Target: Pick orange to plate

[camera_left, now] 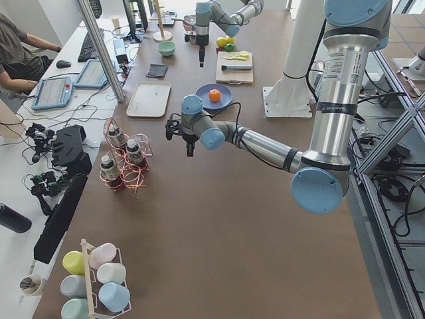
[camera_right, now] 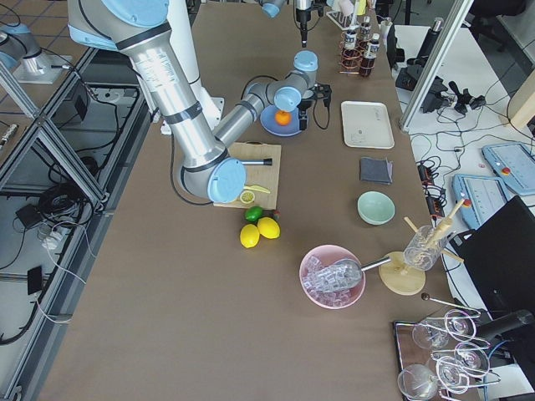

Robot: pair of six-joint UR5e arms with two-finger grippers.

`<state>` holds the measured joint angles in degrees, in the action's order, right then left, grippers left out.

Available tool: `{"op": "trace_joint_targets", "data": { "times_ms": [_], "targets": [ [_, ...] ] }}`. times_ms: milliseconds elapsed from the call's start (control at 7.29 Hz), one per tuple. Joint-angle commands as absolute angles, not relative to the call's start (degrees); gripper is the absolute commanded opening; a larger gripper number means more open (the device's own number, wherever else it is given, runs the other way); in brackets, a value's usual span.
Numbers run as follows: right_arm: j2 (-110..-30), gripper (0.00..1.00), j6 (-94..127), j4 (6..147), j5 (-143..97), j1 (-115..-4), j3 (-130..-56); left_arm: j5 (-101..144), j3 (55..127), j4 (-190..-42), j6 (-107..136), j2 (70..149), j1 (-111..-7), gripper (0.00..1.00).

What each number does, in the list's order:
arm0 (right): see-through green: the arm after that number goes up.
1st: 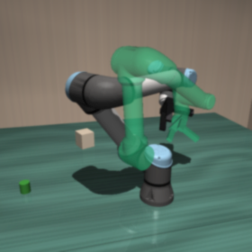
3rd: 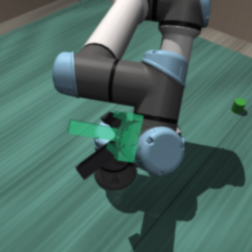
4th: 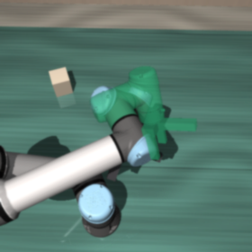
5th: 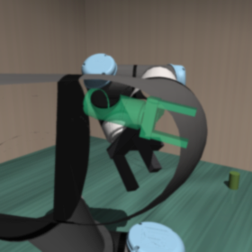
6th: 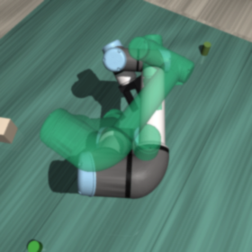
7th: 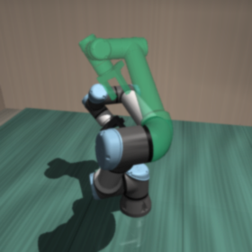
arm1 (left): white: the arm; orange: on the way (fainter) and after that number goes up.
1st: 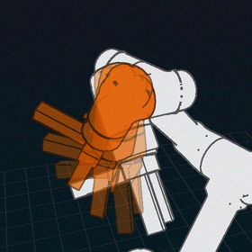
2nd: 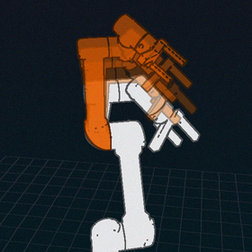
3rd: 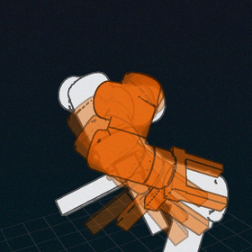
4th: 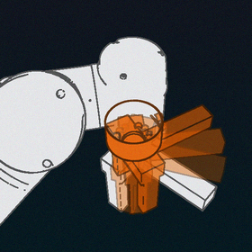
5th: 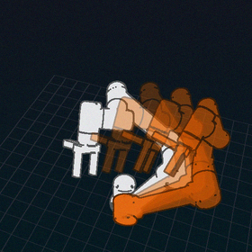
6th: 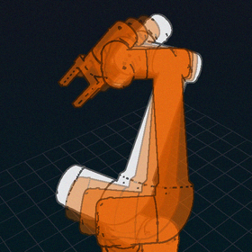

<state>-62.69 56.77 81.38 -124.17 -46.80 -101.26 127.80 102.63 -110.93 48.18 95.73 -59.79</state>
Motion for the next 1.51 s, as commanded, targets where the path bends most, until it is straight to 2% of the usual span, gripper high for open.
{"op": "trace_joint_targets", "data": {
  "times_ms": [0,137,412,549,686,824,1098,1373],
  "targets": [
    [-75.1,1.00,34.7,81.4,-134.3,-61.6,-103.7,133.0,103.6,-102.6,30.0,92.7,-72.2,0.64],
    [-81.5,1.00,23.1,81.4,-135.0,-66.1,-103.5,135.8,103.1,-99.8,19.2,90.2,-77.6,0.64],
    [-90.0,1.00,3.3,81.6,-136.7,-75.6,-99.3,137.3,102.9,-84.9,-0.4,90.3,-88.0,0.65],
    [-93.1,1.00,-3.4,81.5,-138.8,-80.9,-96.6,137.5,101.6,-81.3,-7.8,89.7,-92.3,0.71],
    [-94.8,1.00,-8.3,83.8,-139.6,-85.5,-96.3,137.5,101.8,-81.0,-9.6,88.1,-93.9,0.92],
    [-95.3,1.00,-15.0,88.7,-139.0,-89.0,-96.5,137.3,101.8,-81.5,-12.2,82.9,-94.4,0.97],
    [-95.2,1.00,-18.8,92.5,-136.4,-91.0,-96.7,137.3,99.3,-82.2,-11.5,83.3,-94.4,0.97],
    [-95.0,1.00,-18.9,92.6,-134.0,-91.0,-96.6,137.5,100.1,-82.1,-11.5,83.2,-94.6,0.97]
  ]
}}
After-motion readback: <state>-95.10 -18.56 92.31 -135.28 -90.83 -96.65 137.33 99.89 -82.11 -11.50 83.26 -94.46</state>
